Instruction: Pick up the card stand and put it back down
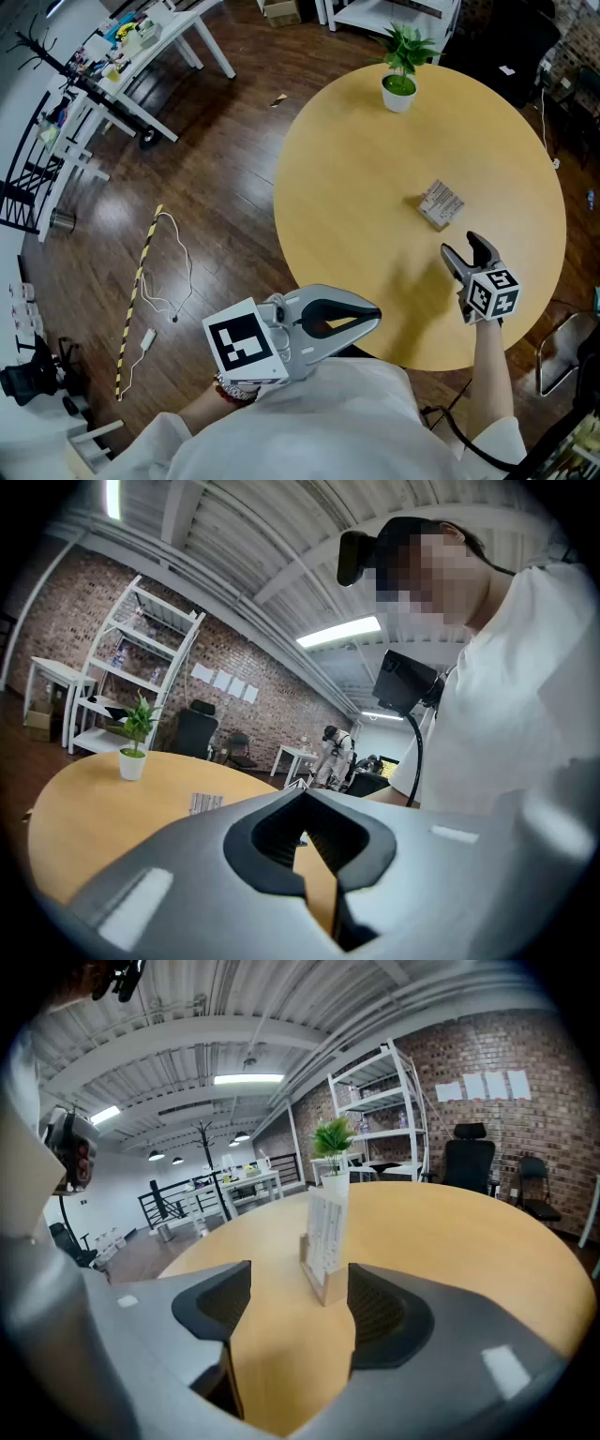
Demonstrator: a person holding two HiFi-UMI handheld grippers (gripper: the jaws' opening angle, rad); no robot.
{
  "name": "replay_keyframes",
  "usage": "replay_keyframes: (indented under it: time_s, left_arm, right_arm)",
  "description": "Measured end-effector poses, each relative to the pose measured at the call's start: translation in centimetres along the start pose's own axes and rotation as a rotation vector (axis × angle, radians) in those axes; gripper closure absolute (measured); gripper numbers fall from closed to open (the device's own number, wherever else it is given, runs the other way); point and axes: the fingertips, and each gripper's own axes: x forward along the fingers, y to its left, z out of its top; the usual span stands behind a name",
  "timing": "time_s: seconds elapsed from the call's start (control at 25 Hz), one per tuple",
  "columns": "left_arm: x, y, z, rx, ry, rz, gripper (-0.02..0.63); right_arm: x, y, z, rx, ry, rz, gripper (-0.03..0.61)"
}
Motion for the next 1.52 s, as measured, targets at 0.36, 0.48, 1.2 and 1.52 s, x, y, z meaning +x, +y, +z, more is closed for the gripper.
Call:
replay_keyframes:
  time_s: [0.36, 0.48, 1.2, 1.52]
  left_arm:
    - [4.4, 6.4, -0.7, -0.069, 0.003, 0.016, 0.627]
    - [5.4, 7.4, -1.3, -0.098, 0.023, 0.013, 0.627]
    - [6.4, 7.0, -2.9, -0.099, 0.032, -0.026, 0.627]
    - [3.0, 1.4, -2.5, 0.012, 0.025, -0.111, 0.627]
  right_arm:
    - [9.5, -6.7, 0.8, -0.075, 0.093, 0.060, 0.258]
    - [11.7, -7.1, 0.7, -0.073, 0.096, 0.074, 0.287]
    - [4.6, -2.6, 6.2, -0.137, -0.107, 0.079, 0.456]
    - [-7.3, 8.2, 8.6, -0.147, -0.166, 0.069, 0.456]
